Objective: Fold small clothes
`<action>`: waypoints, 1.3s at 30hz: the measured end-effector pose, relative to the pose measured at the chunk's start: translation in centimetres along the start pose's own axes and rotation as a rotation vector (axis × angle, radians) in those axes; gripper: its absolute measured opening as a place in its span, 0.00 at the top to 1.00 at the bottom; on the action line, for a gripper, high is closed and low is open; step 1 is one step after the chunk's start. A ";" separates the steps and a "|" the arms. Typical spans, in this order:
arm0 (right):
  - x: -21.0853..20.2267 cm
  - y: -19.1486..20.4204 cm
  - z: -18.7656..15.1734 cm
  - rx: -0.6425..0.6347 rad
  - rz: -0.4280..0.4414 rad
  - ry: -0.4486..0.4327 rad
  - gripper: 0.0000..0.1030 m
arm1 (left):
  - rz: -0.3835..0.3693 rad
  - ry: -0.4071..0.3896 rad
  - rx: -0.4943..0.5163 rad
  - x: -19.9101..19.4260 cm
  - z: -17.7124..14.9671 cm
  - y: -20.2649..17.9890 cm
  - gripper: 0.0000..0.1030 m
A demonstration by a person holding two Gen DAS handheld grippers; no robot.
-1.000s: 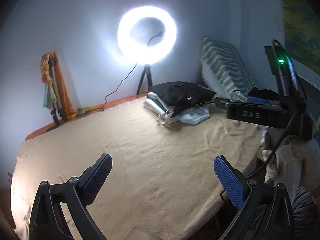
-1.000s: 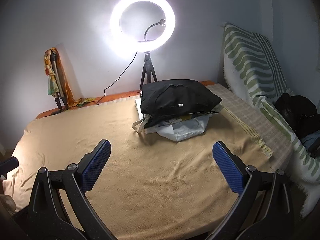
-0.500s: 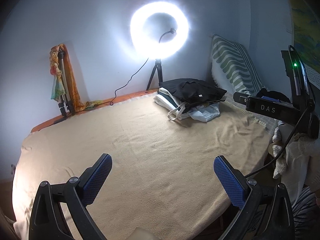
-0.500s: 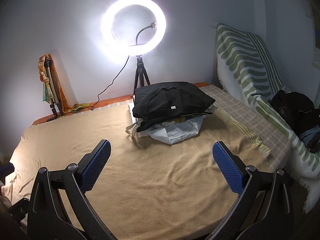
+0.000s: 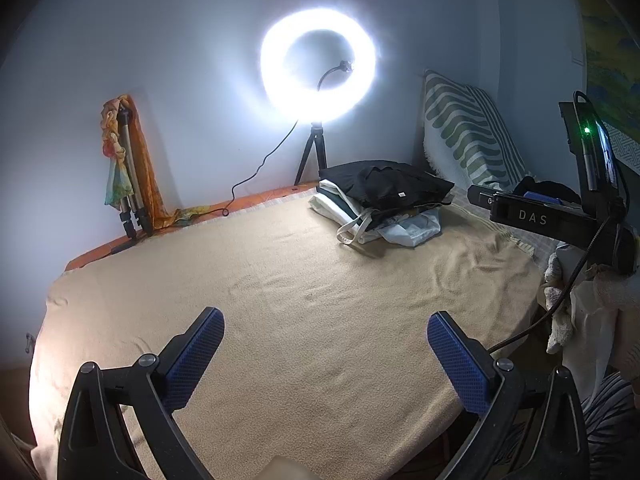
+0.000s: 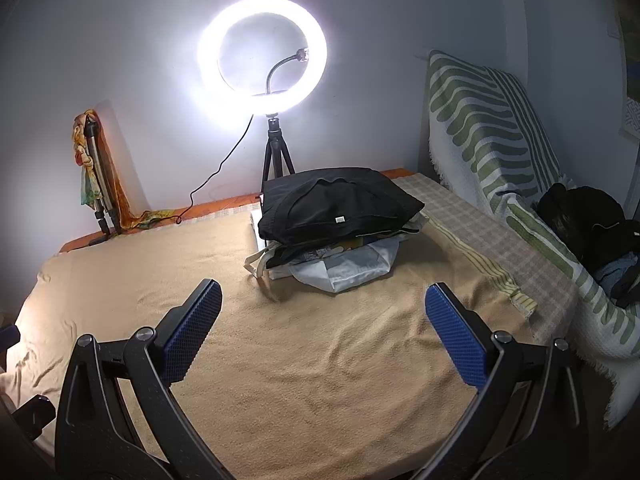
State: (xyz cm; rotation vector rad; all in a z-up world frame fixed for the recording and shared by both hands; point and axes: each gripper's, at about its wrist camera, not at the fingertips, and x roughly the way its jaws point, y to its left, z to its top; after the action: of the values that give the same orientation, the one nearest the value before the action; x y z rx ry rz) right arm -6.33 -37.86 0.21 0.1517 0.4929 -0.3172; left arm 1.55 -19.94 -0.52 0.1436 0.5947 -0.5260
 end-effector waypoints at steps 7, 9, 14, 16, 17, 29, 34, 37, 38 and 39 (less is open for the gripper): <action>-0.2 0.0 -0.1 -0.003 -0.002 0.001 0.00 | 0.004 -0.006 0.002 -0.1 0.1 0.1 0.00; -0.3 0.0 -0.2 -0.002 -0.003 0.001 0.00 | 0.004 -0.007 0.001 -0.2 0.2 0.2 0.00; -0.2 0.2 -0.2 -0.006 0.000 0.000 0.00 | 0.007 -0.007 -0.001 -0.1 0.2 0.2 0.00; -0.1 0.3 -0.2 -0.006 0.003 0.002 0.00 | 0.007 -0.007 0.001 -0.1 0.2 0.2 0.00; 0.0 0.3 -0.2 -0.006 0.006 0.003 0.00 | 0.007 -0.007 0.001 -0.1 0.2 0.3 0.00; 0.4 0.4 -0.2 -0.003 0.017 0.013 0.00 | 0.009 -0.013 0.001 -0.2 0.3 0.5 0.00; 0.4 0.4 -0.4 -0.005 0.019 0.014 0.00 | 0.016 -0.017 0.000 -0.3 0.3 0.5 0.00; 0.4 0.4 -0.4 -0.003 0.019 0.014 0.00 | 0.016 -0.015 -0.004 -0.4 0.3 0.5 0.00; 0.4 0.4 -0.4 -0.003 0.019 0.015 0.00 | 0.016 -0.013 -0.005 -0.4 0.3 0.4 0.00; 0.4 0.4 -0.4 -0.004 0.019 0.015 0.00 | 0.016 -0.013 -0.006 -0.3 0.3 0.4 0.00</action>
State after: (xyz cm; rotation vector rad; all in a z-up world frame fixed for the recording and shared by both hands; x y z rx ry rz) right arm -6.06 -37.45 -0.31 0.1554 0.5066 -0.2966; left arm 1.69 -19.49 -0.10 0.1393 0.5824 -0.5091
